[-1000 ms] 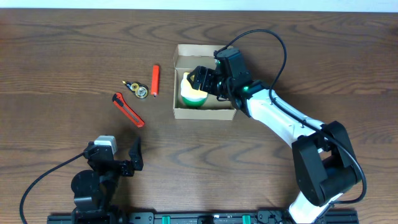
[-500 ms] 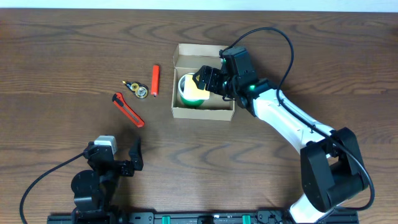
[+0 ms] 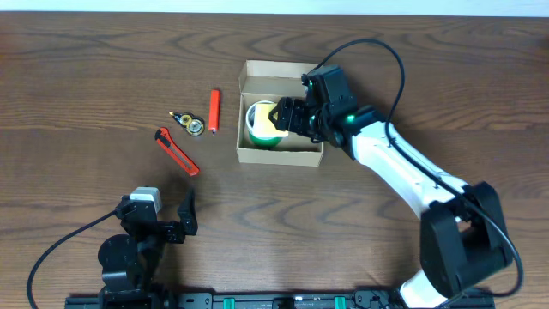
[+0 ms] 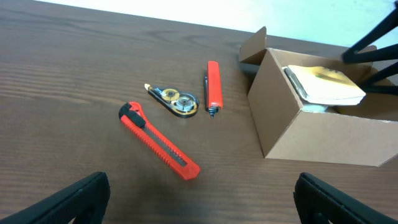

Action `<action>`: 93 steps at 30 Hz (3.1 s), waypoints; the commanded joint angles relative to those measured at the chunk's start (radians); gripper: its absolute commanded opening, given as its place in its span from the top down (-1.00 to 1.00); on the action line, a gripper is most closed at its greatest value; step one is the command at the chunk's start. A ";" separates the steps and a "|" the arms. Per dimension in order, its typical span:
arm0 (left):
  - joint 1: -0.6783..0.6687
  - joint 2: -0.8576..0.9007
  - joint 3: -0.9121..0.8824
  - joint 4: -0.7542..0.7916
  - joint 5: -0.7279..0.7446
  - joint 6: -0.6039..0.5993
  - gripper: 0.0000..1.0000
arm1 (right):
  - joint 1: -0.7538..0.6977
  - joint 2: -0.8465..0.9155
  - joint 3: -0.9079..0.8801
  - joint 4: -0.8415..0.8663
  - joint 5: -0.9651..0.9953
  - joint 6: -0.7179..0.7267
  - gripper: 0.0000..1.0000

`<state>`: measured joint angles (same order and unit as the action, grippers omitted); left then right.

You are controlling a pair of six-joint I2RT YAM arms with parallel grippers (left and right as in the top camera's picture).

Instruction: Pack container

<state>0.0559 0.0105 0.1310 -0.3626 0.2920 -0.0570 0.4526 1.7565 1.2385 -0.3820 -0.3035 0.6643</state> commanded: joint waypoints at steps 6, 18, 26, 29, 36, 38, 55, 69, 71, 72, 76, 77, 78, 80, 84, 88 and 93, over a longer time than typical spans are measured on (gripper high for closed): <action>-0.004 -0.006 -0.021 -0.003 0.007 -0.014 -0.91 | -0.060 -0.214 0.249 -0.386 0.001 -0.280 -0.55; -0.004 -0.006 -0.021 -0.003 0.007 -0.014 -0.91 | -0.179 -0.578 0.306 -0.841 0.113 -0.594 -0.61; -0.004 -0.006 -0.021 -0.002 -0.013 -0.014 -0.91 | -0.179 -0.747 0.283 -1.014 0.156 -0.703 -0.73; -0.004 -0.006 -0.021 -0.006 0.014 -0.035 -0.91 | -0.179 -0.779 0.280 -1.031 0.157 -0.702 -0.99; -0.004 -0.005 0.021 0.060 0.202 -0.161 -0.91 | -0.179 -0.788 0.280 -1.114 0.158 -0.703 -0.99; -0.004 0.003 0.086 0.026 0.206 -0.161 -0.91 | -0.179 -0.788 0.280 -1.117 0.158 -0.703 -0.99; -0.004 0.832 0.824 -0.215 0.023 -0.018 -0.91 | -0.179 -0.788 0.280 -1.118 0.158 -0.703 -0.99; -0.038 1.328 0.867 0.126 0.023 0.166 -0.91 | -0.179 -0.788 0.280 -1.118 0.158 -0.703 -0.99; -0.057 1.429 0.908 0.135 -0.026 0.166 -0.91 | -0.179 -0.788 0.280 -1.118 0.158 -0.703 -0.98; -0.064 1.479 0.935 0.135 -0.033 0.166 -0.91 | -0.179 -0.788 0.280 -1.118 0.158 -0.703 -0.99; -0.083 1.635 1.030 0.136 -0.039 0.166 -0.91 | -0.179 -0.788 0.280 -1.118 0.158 -0.703 -0.99; -0.086 1.670 1.055 0.138 -0.039 0.167 -0.91 | -0.179 -0.788 0.280 -1.118 0.158 -0.703 -0.99; -0.089 1.706 1.078 0.143 -0.040 0.167 -0.91 | -0.179 -0.788 0.280 -1.118 0.158 -0.703 -0.99; -0.098 1.772 1.124 0.145 -0.056 0.177 -0.91 | -0.179 -0.788 0.280 -1.118 0.158 -0.703 -0.98; -0.125 1.858 1.169 0.144 -0.138 0.198 -0.91 | -0.179 -0.788 0.280 -1.118 0.158 -0.703 -0.98; -0.157 1.896 1.172 0.134 -0.144 0.208 -0.92 | -0.179 -0.788 0.280 -1.118 0.158 -0.703 -0.98; -0.185 1.930 1.172 0.103 -0.176 0.206 -0.99 | -0.179 -0.788 0.280 -1.118 0.158 -0.703 -0.98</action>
<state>-0.1207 1.9182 1.2804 -0.2516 0.1520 0.1333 0.2779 0.9684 1.5192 -1.4990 -0.1551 -0.0204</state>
